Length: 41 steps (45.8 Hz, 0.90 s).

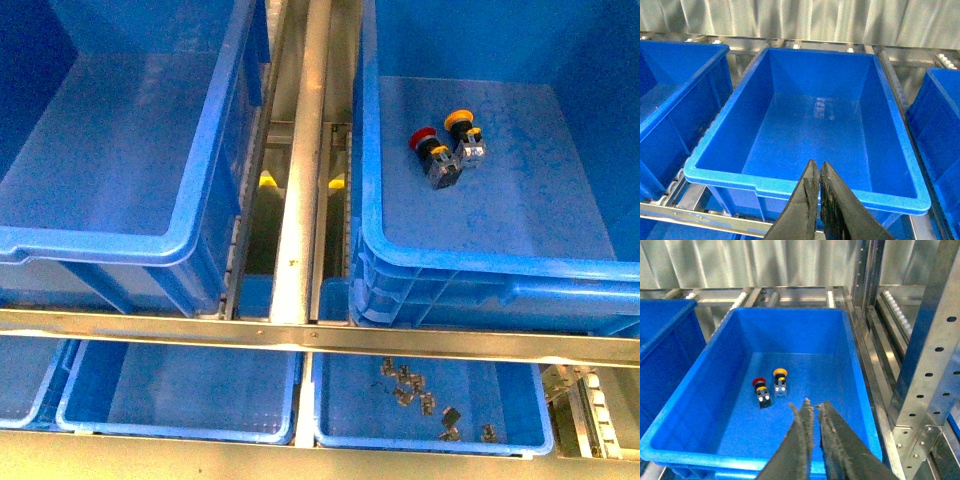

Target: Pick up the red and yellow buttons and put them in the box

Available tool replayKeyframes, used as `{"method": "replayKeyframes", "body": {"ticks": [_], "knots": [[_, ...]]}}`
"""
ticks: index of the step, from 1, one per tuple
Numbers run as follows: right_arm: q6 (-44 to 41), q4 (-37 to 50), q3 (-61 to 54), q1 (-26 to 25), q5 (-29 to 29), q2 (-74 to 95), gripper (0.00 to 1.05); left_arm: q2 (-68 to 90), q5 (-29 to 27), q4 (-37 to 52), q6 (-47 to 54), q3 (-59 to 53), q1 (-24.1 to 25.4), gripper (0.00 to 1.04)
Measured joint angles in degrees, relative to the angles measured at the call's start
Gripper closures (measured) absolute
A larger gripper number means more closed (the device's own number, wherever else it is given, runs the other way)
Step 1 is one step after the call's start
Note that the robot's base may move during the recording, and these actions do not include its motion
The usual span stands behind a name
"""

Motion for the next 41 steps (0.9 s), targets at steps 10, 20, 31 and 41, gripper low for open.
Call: {"method": "replayKeyframes", "body": {"ticks": [10,20,31,41], "knots": [[0.00,0.00,0.00,0.00,-0.02,0.00,0.49,0.00,0.00,0.00,-0.02,0.00,0.00,0.80],[0.00,0.00,0.00,0.00,-0.02,0.00,0.06,0.00,0.00,0.00,-0.02,0.00,0.00,0.35],[0.00,0.00,0.00,0.00,-0.02,0.00,0.06,0.00,0.00,0.00,0.00,0.00,0.00,0.08],[0.00,0.00,0.00,0.00,-0.02,0.00,0.06,0.00,0.00,0.00,0.00,0.00,0.00,0.08]]}}
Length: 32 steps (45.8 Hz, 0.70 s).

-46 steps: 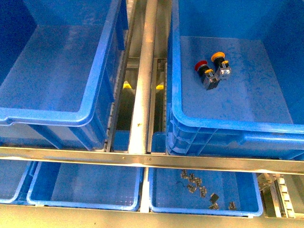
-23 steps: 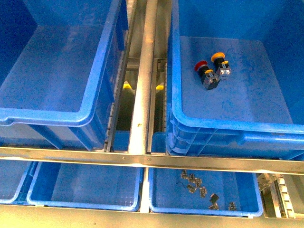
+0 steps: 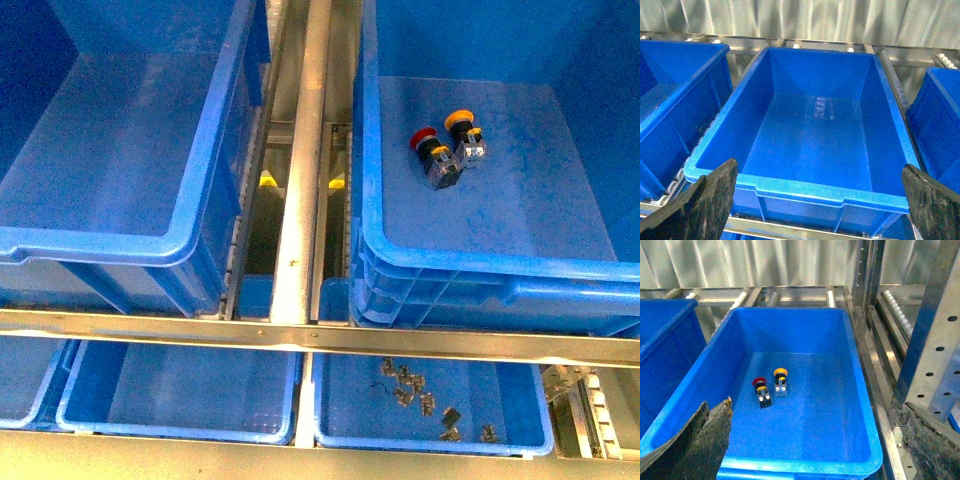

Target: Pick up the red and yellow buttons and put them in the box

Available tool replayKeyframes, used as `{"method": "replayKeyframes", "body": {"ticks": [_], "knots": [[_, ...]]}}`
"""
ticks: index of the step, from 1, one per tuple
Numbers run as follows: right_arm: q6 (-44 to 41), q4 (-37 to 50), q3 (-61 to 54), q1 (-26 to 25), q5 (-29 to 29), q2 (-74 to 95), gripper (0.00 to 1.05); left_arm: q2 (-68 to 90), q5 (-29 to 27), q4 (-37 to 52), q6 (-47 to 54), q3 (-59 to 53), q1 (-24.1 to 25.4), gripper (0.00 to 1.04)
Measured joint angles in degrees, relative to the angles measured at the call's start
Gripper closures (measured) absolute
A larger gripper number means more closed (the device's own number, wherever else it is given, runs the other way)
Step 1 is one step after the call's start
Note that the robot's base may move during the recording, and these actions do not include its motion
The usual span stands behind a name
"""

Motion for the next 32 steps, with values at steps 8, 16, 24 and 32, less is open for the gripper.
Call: {"method": "replayKeyframes", "body": {"ticks": [8,16,24,32], "knots": [[0.00,0.00,0.00,0.00,0.00,0.00,0.06,0.00,0.00,0.00,0.00,0.00,0.00,0.08],[0.00,0.00,0.00,0.00,0.00,0.00,0.06,0.00,0.00,0.00,0.00,0.00,0.00,0.08],[0.00,0.00,0.00,0.00,0.00,0.00,0.06,0.00,0.00,0.00,0.00,0.00,0.00,0.08],[0.00,0.00,0.00,0.00,0.00,0.00,0.06,0.00,0.00,0.00,0.00,0.00,0.00,0.08]]}}
